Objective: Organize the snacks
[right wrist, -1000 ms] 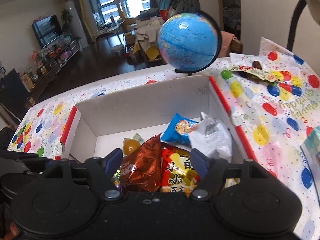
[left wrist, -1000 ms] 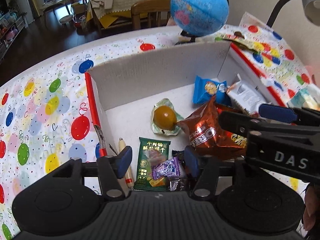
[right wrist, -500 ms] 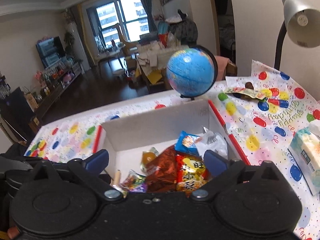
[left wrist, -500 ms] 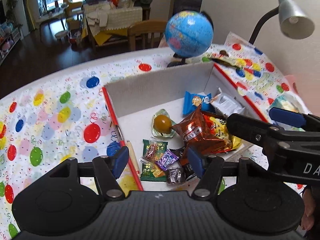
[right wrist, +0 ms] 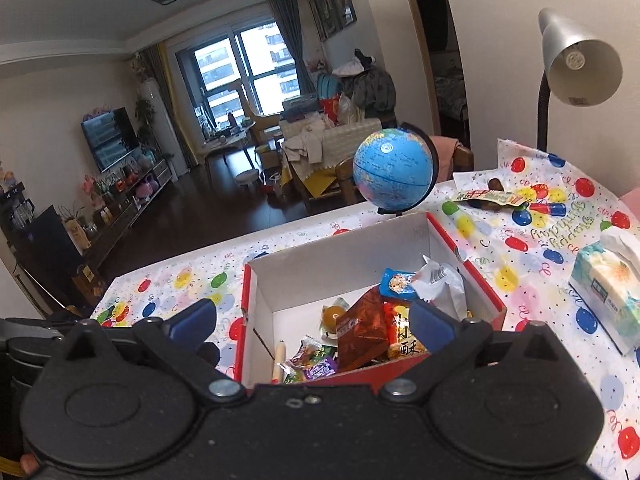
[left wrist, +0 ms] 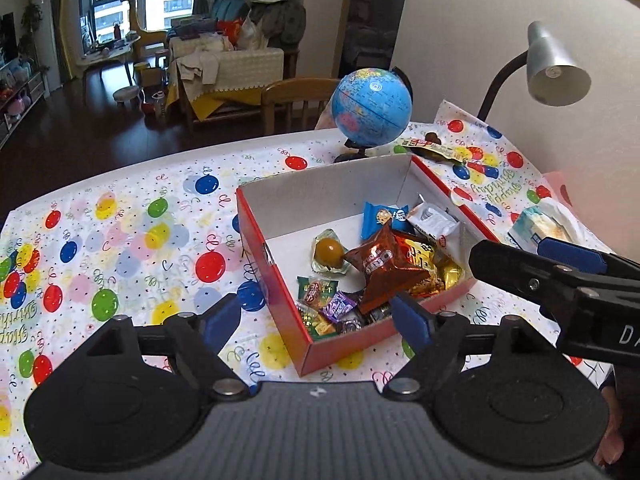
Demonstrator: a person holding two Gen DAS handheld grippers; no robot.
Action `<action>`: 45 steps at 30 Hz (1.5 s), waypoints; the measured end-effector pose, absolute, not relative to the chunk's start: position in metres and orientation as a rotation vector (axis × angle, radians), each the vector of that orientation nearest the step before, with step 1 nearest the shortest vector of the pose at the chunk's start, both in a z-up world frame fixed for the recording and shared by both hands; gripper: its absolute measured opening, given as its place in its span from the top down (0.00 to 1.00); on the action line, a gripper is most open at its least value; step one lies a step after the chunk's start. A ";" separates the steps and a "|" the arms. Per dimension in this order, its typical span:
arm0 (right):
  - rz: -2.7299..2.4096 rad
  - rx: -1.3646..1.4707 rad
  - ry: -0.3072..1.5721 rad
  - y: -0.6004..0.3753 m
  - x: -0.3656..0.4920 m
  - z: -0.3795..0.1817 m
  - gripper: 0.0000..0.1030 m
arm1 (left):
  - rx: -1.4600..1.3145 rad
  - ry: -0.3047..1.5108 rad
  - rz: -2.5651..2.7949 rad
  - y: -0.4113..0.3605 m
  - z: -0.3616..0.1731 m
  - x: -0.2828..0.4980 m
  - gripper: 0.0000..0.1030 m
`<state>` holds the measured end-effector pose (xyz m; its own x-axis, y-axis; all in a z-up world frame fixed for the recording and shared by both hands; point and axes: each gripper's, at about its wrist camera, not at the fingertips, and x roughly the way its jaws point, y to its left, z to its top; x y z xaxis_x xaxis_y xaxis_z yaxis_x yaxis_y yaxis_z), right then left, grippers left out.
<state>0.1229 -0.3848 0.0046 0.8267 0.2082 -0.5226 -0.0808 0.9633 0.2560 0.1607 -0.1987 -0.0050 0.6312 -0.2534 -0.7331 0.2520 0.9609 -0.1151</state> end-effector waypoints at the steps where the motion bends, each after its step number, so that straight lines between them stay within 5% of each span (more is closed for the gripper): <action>1: 0.153 0.231 0.574 -0.384 0.119 0.006 0.00 | -0.008 0.839 -0.290 -0.197 -0.004 0.158 0.15; 45: 0.067 0.265 0.556 -0.359 0.048 0.014 0.00 | -0.055 0.759 -0.214 -0.160 0.026 0.090 0.10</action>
